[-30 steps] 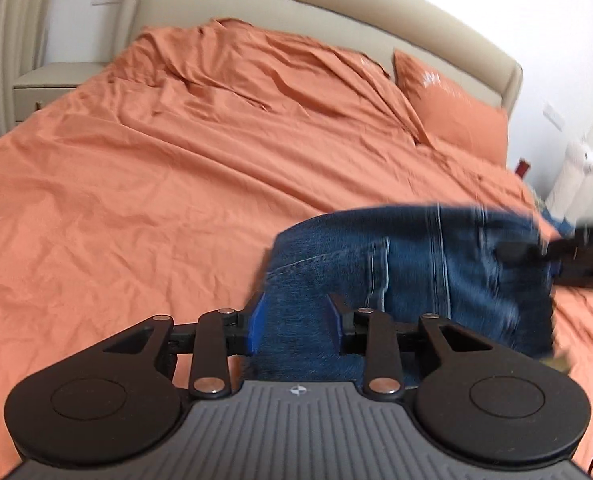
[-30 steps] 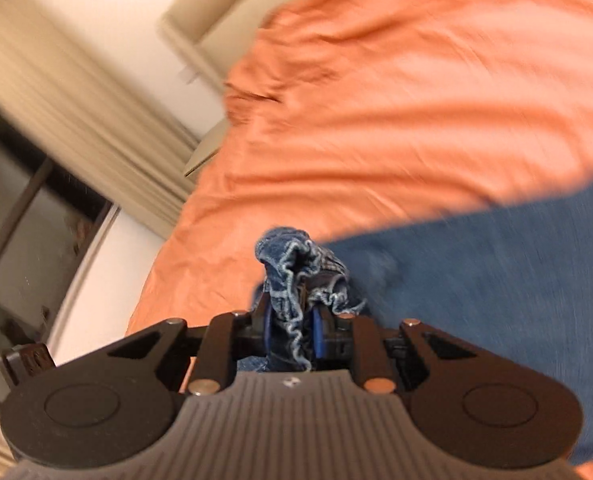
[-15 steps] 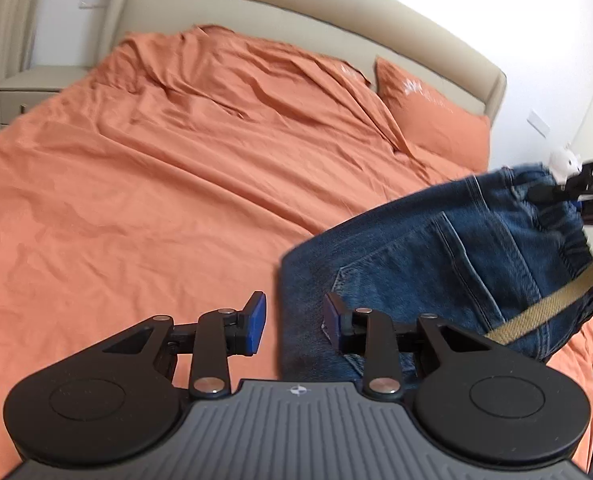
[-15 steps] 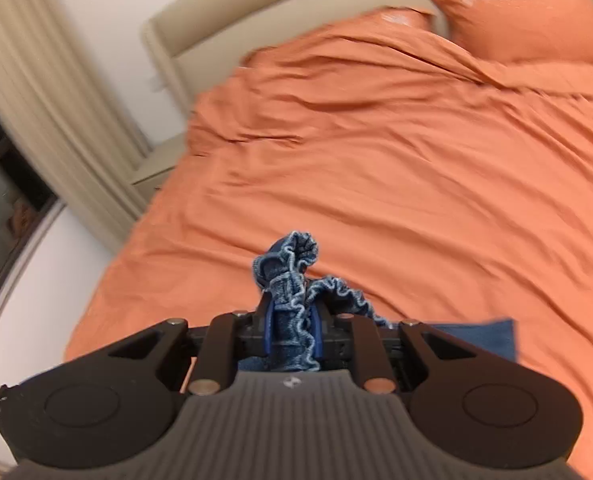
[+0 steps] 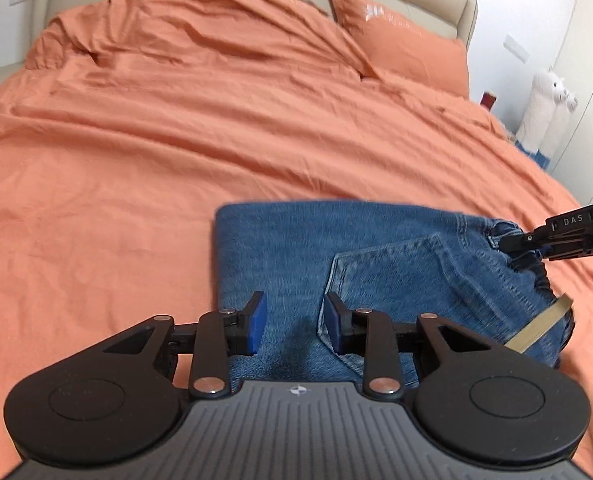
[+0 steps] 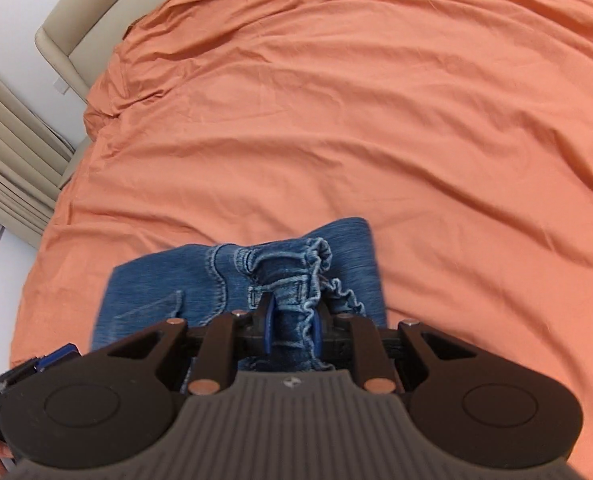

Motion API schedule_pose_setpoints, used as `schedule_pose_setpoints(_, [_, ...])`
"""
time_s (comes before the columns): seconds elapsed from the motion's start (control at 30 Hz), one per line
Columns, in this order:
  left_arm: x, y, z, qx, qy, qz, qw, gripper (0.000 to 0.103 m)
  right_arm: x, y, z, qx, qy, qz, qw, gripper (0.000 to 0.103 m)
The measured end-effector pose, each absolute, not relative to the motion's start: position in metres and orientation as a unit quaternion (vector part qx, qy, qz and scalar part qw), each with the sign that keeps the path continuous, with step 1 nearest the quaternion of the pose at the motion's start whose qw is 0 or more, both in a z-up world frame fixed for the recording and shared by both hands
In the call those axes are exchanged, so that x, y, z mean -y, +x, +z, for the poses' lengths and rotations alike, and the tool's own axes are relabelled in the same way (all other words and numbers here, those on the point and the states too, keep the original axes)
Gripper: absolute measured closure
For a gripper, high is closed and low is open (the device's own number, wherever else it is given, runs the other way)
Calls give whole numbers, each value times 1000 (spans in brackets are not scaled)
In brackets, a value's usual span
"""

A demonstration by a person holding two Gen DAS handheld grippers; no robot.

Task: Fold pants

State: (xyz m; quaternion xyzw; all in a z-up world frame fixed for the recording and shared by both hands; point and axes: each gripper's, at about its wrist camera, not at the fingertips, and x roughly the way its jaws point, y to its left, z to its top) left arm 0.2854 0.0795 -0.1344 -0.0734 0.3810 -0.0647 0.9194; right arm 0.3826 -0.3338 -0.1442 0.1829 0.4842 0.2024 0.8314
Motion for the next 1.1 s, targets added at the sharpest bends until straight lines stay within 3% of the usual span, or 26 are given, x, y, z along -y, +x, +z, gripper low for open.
schedule_pose_setpoints(0.27, [-78, 294, -149, -399, -58, -59, 913, 70, 339, 390, -176, -489, 186, 194, 830, 86])
schedule_pose_setpoints(0.4, [-74, 276, -126, -385, -40, -57, 920, 70, 336, 374, -153, -468, 154, 190, 850, 71])
schedule_pose_setpoints(0.63, [-62, 214, -89, -367, 19, -68, 927, 70, 353, 292, -108, -398, 124, 195, 888, 71])
schedule_pose_setpoints(0.73, [-57, 187, -85, -370, 36, -78, 925, 65, 356, 252, -105, -370, 121, 203, 898, 78])
schedule_pose_setpoints(0.87, [-48, 157, -96, -384, 83, -77, 916, 62, 349, 229, -120, -345, 116, 212, 907, 78])
schedule_pose_setpoints(1.1, [-41, 136, -135, -421, 109, -69, 898, 61, 350, 244, -165, -374, 132, 199, 896, 82])
